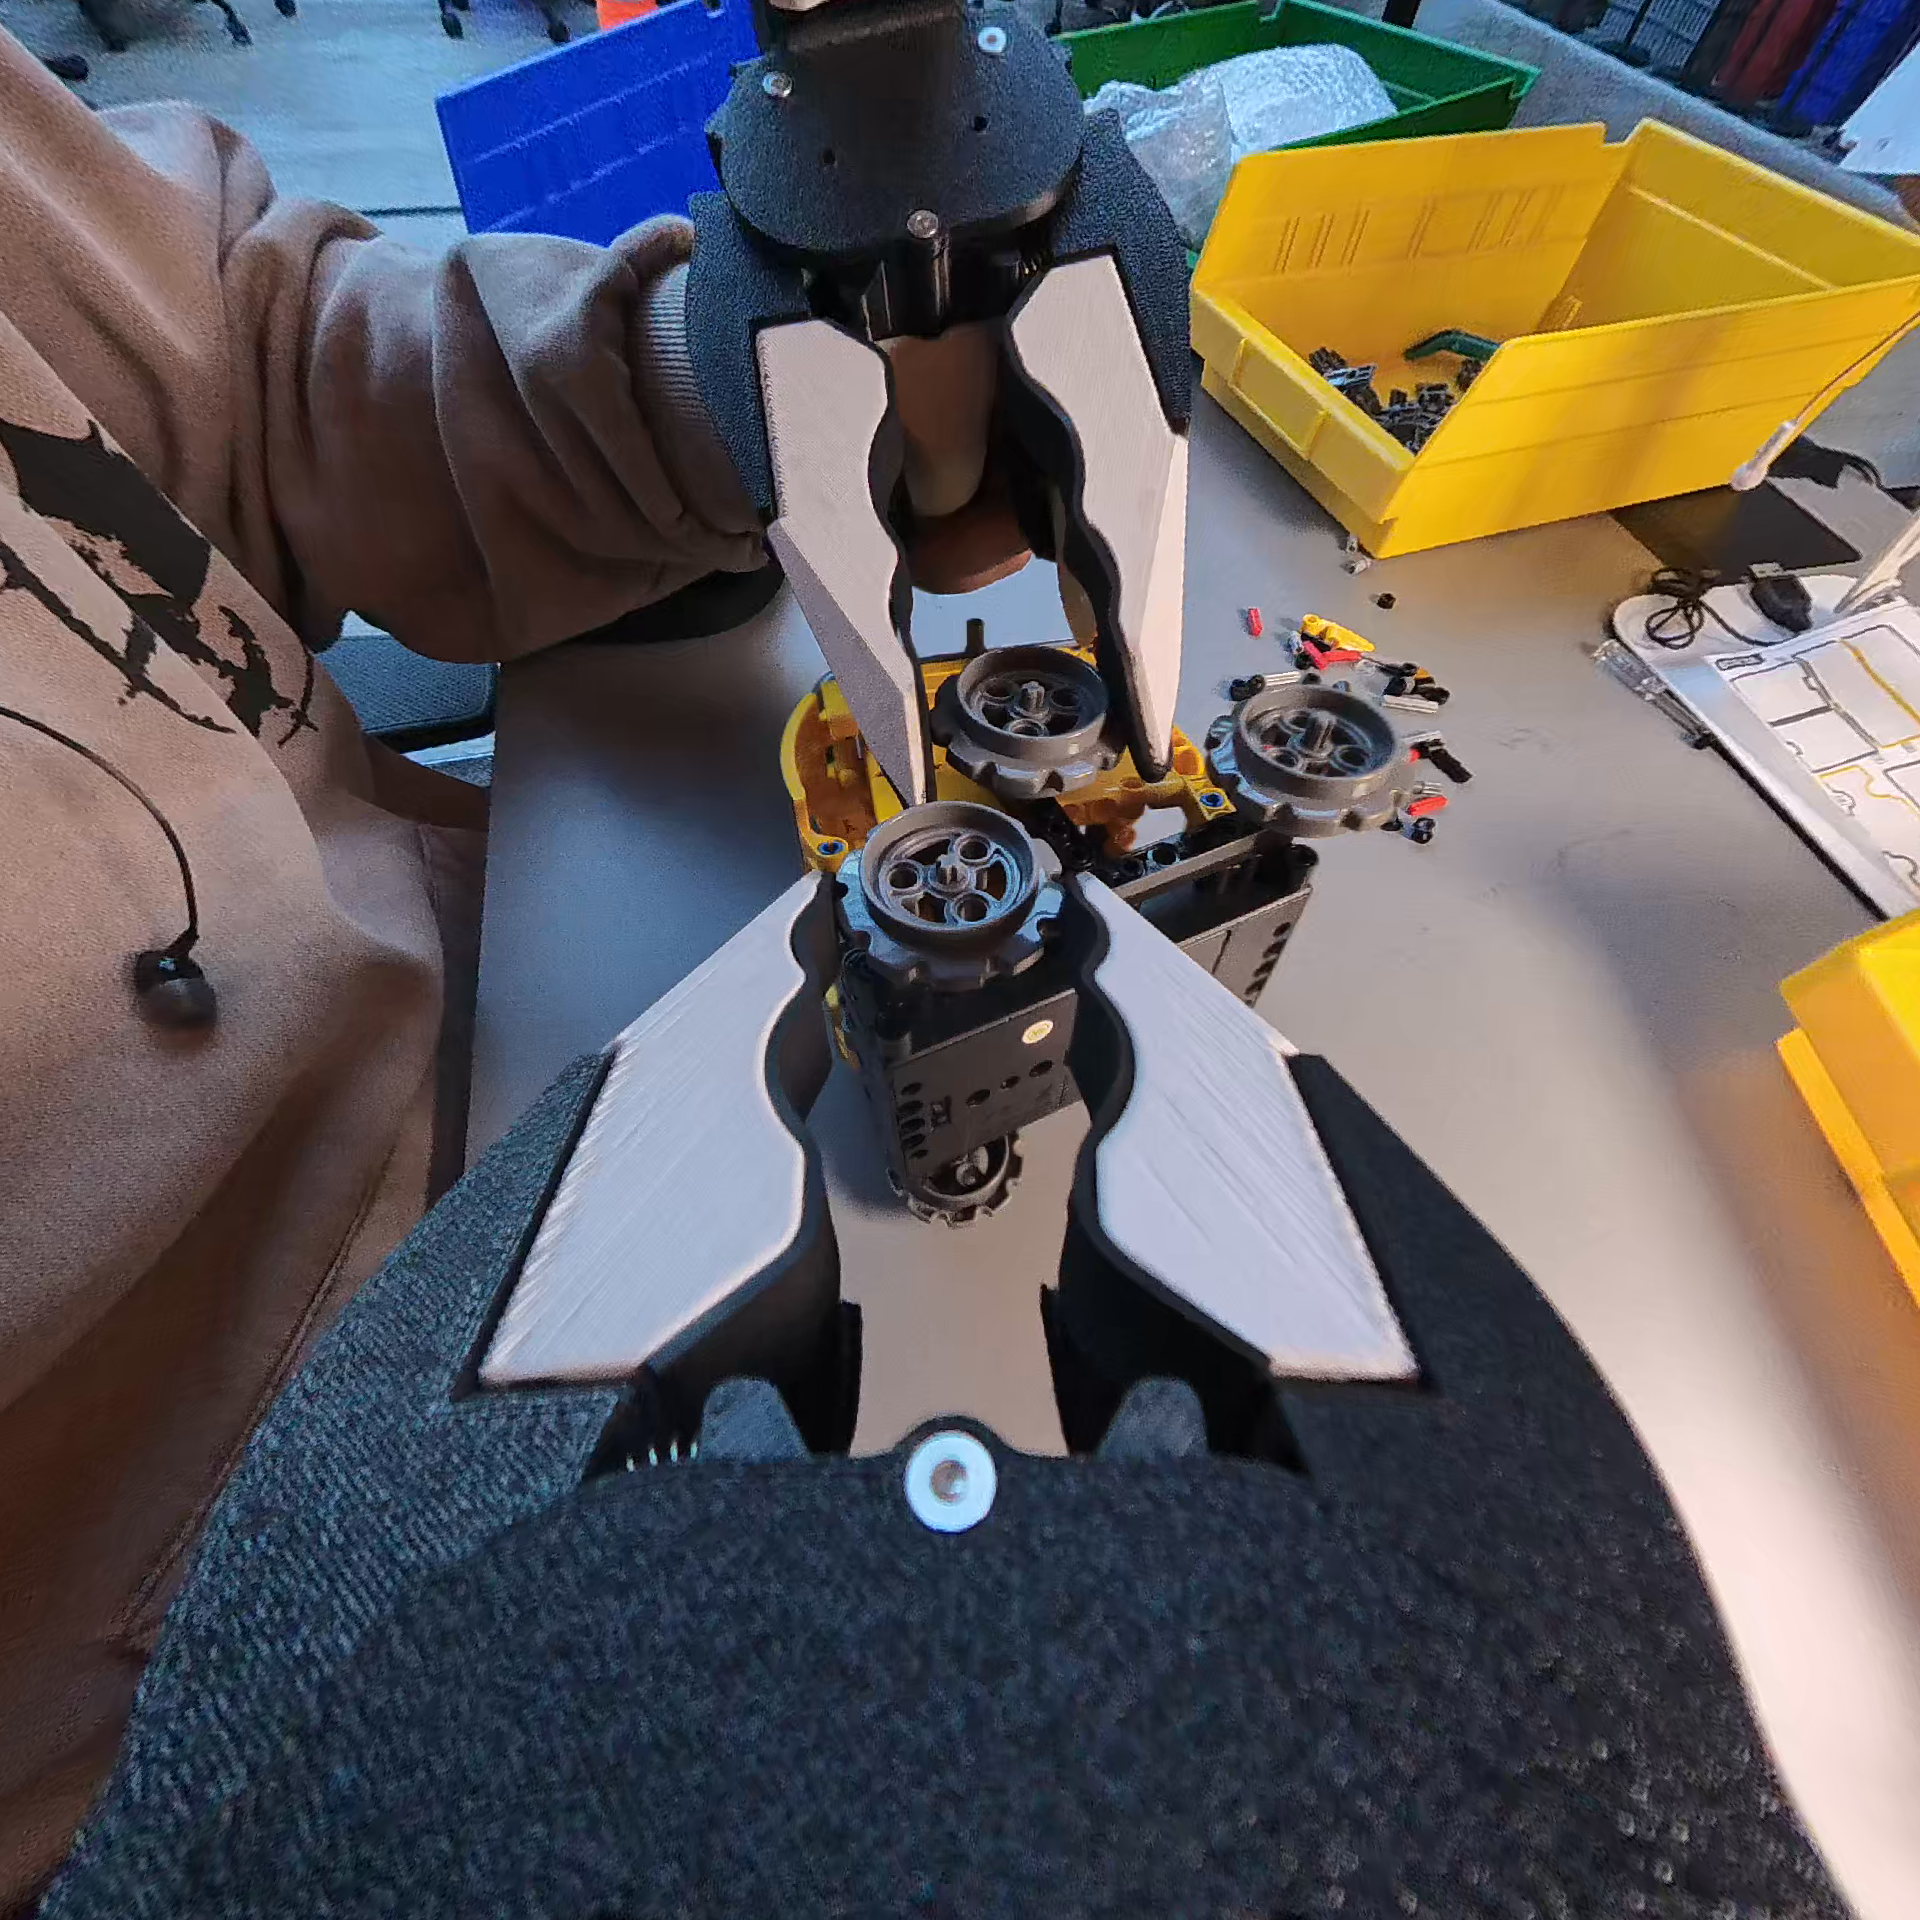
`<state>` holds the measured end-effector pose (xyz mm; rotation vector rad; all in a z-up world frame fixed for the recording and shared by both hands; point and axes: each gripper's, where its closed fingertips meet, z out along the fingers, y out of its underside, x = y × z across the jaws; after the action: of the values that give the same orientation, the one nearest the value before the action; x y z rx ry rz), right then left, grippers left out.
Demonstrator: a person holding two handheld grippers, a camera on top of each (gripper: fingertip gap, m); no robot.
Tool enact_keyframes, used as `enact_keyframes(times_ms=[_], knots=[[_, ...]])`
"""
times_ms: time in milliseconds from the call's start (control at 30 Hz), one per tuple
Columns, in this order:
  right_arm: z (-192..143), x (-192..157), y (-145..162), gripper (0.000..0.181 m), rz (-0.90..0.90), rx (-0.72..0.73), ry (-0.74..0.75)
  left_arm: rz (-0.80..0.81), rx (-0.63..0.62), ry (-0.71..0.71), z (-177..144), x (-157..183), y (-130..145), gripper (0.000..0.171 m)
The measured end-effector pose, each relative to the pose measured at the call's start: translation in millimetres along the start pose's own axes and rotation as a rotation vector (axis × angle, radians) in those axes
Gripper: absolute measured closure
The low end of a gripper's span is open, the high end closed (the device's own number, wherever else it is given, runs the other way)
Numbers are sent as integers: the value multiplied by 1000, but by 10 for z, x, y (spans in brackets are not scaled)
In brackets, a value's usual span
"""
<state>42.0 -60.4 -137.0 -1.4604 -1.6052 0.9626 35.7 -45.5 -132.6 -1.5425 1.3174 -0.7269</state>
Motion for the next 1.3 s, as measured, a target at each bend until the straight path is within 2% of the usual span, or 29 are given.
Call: enact_keyframes(times_ms=[67, 133, 200, 233, 300, 400, 467, 567, 667, 800, 900, 1033, 1200, 1300], knots=[[2, -30, -25, 132, 17, -8, -24, -30, 17, 11, -17, -1, -5, 132], [-52, -94, -194, 122, 70, 53, -87, -37, 21, 13, -34, -2, 1, 132], [-142, -45, -401, 128, 125, 127, -105, -35, 16, 35, -40, 36, 7, 132], [-169, 15, -453, 137, 137, 141, -93, -31, 18, 45, -40, 56, 8, 132], [-140, 140, -409, 151, 125, 95, -58, -20, 23, 38, -35, 61, 12, 132], [8, 150, -268, 150, 121, 2, -85, -21, 31, 41, -57, 83, 7, 131], [86, 117, -275, 150, 122, -12, -108, -16, 60, 34, -123, 91, -27, 124], [155, 98, -267, 144, 67, -82, -106, -18, 47, 21, -235, 85, 25, 122], [235, 95, -219, 132, -18, -197, -76, -16, -12, -3, -223, 46, 172, 129], [344, 46, -170, 132, -79, -343, -87, -29, -8, 4, -164, 72, 164, 135], [343, 75, -169, 137, -107, -381, -89, -63, 9, 2, -164, 69, 166, 135], [304, 113, -163, 142, -72, -364, -116, -63, -3, -14, -154, 56, 183, 151], [248, 142, -124, 141, -122, -409, -91, -17, -18, -71, -84, 28, 156, 148], [198, 196, -33, 141, -228, -500, -61, -26, -7, -69, -52, 9, 116, 147]])
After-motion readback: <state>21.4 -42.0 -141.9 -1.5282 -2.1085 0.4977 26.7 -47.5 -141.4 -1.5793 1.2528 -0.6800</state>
